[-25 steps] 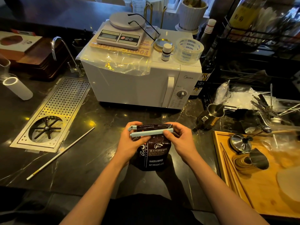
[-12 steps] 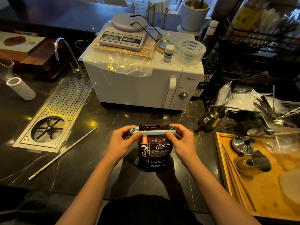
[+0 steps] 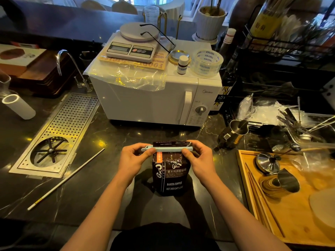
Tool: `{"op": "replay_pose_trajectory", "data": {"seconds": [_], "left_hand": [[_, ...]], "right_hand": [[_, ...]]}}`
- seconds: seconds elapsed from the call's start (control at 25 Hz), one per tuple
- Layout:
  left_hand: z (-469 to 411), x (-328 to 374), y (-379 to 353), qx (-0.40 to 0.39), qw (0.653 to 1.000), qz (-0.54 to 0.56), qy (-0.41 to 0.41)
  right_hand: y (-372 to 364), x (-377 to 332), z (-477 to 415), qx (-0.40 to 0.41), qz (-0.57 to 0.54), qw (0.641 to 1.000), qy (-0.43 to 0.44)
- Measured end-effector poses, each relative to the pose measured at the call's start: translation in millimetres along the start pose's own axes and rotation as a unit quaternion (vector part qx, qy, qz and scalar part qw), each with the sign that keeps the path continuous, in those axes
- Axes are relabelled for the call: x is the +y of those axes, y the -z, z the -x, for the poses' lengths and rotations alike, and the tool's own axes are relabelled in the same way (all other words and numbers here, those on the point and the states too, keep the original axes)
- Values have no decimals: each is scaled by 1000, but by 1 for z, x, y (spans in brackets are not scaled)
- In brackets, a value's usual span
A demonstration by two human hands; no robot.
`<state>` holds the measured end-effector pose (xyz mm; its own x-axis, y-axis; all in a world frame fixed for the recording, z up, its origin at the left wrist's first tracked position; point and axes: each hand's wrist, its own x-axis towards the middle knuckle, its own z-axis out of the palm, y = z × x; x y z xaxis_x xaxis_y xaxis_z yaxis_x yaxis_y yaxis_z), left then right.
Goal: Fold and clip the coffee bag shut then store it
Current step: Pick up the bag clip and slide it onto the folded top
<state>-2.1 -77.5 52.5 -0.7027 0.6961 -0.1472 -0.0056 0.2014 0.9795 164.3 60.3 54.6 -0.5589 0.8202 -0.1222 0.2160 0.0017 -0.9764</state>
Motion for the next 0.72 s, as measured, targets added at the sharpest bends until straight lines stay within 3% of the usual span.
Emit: {"op": "replay_pose_trajectory", "data": {"seconds": [0.24,0.52,0.72], "left_hand": [[-3,-4,1,-1,999,-32,-21],[-8,10,13,-102,980,-146,-84],[-12,12,9,-99,973,-172,-119]], "right_hand": [[0,0,-1,-3,4,1000,6],[8,-3,3,-44,5,998,38],[23,-14,-3,-114,128,981,90]]}}
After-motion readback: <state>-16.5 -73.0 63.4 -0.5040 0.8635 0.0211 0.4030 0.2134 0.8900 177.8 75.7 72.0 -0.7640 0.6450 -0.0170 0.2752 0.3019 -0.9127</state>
